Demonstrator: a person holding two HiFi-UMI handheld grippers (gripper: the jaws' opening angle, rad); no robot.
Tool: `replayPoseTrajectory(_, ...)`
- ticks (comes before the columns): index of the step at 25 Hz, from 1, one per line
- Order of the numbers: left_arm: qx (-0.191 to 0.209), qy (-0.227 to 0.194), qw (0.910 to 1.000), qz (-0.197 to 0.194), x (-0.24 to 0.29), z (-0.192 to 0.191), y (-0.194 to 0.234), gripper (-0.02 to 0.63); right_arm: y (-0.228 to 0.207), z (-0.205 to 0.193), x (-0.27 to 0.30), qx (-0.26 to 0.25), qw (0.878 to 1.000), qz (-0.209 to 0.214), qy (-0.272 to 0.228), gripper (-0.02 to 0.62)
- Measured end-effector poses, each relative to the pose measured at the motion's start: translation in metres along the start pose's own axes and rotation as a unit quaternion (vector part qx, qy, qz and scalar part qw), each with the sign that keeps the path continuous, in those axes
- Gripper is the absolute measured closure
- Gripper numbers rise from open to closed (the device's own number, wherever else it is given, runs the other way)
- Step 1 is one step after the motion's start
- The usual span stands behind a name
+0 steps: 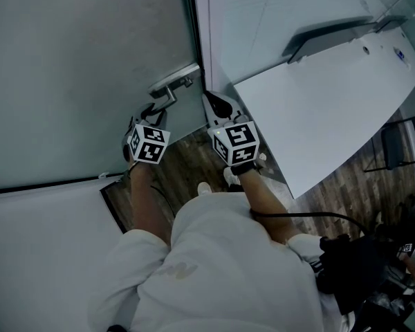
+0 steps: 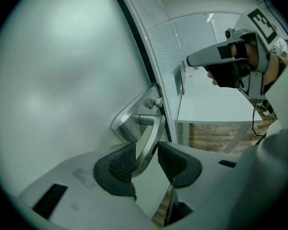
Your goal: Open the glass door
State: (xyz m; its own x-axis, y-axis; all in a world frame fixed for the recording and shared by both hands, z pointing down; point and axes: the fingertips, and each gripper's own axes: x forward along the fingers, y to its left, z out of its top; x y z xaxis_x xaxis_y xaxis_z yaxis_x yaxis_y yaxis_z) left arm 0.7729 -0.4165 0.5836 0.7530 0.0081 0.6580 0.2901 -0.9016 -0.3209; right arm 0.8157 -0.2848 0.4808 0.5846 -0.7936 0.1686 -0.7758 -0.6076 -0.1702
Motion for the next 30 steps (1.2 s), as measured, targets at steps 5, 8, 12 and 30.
replayPoseTrajectory(5,-0.014,-0.007,0.9999,0.0,0.001,-0.001,0.0,0.46,-0.005,-0.002,-0.004,-0.002,1.0,-0.007,0.0,0.595)
replayPoseTrajectory(8,-0.034,-0.011,0.9993,-0.01,0.003,-0.003,-0.002,0.46,-0.008,-0.001,-0.008,-0.003,1.0,-0.011,0.0,0.595)
replayPoseTrajectory(12,-0.054,-0.031,0.998,-0.008,0.004,-0.005,-0.002,0.46,-0.01,-0.003,-0.014,-0.006,1.0,-0.014,0.003,0.595)
replayPoseTrajectory(30,-0.093,-0.063,0.9934,-0.022,0.008,-0.004,0.003,0.46,-0.009,-0.003,-0.029,-0.011,1.0,-0.024,0.001,0.595)
